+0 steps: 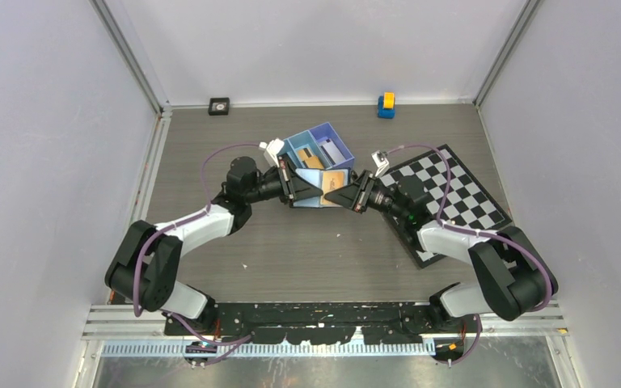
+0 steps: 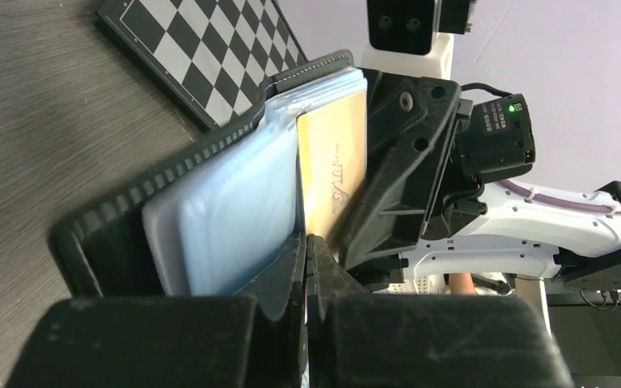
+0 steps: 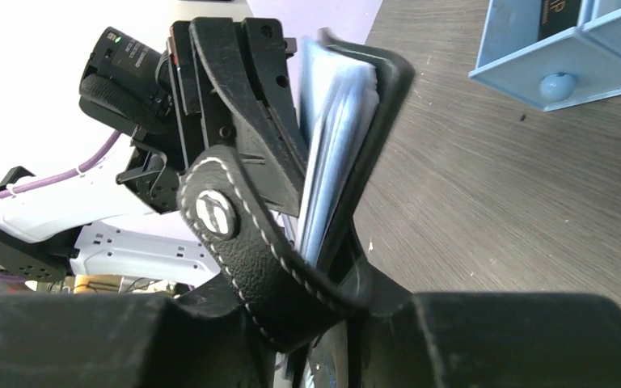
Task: Take the credit cards out of the card holder
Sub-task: Remove the credit card from the card holder.
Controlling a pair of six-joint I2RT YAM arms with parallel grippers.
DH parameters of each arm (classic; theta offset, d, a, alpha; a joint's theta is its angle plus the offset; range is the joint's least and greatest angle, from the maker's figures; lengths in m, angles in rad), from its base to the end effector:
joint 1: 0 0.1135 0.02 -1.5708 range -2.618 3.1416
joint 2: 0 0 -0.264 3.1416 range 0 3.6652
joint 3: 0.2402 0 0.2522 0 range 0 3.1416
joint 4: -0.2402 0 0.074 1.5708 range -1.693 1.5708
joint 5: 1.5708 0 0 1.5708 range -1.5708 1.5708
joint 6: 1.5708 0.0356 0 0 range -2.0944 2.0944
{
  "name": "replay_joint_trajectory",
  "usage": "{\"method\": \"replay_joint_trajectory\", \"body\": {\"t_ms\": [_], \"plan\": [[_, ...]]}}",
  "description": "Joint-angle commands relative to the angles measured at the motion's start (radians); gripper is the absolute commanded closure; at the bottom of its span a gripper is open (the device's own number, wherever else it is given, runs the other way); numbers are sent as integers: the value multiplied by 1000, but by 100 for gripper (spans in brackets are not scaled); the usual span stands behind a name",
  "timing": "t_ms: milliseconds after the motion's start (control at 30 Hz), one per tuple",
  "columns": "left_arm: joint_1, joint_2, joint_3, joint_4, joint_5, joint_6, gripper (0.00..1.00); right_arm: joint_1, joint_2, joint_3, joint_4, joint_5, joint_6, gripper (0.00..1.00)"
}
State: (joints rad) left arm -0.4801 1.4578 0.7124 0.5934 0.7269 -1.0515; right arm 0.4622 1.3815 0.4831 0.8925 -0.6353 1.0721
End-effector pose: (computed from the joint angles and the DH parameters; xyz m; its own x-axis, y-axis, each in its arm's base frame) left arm 0.2644 -0.1643 0.2385 -0.8721 -0.2773 -0.4032 0.3438 0.2390 -0.9081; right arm 0.2345 0.1404 0.2179 -0.7842 0.3991 -0.4752 -0.4211 0.2203 0.8799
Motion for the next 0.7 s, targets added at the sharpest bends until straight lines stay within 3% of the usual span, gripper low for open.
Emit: {"method": "replay_joint_trajectory", "body": {"t_ms": [0, 133, 233, 367, 667], "plan": [[13, -32, 1, -48, -39, 24, 100, 31, -19, 32, 114, -51, 6, 67], [25, -46, 16, -201, -108, 99, 100, 21, -59, 22, 60, -24, -26, 67], [26, -37, 19, -218, -119, 108, 100, 20, -88, 21, 1, 6, -57, 69], [26, -40, 22, -225, -117, 113, 100, 18, -114, 28, -87, 38, -98, 83], [48, -104, 12, -292, -160, 139, 100, 3, -137, 18, -107, 59, -104, 89]]}}
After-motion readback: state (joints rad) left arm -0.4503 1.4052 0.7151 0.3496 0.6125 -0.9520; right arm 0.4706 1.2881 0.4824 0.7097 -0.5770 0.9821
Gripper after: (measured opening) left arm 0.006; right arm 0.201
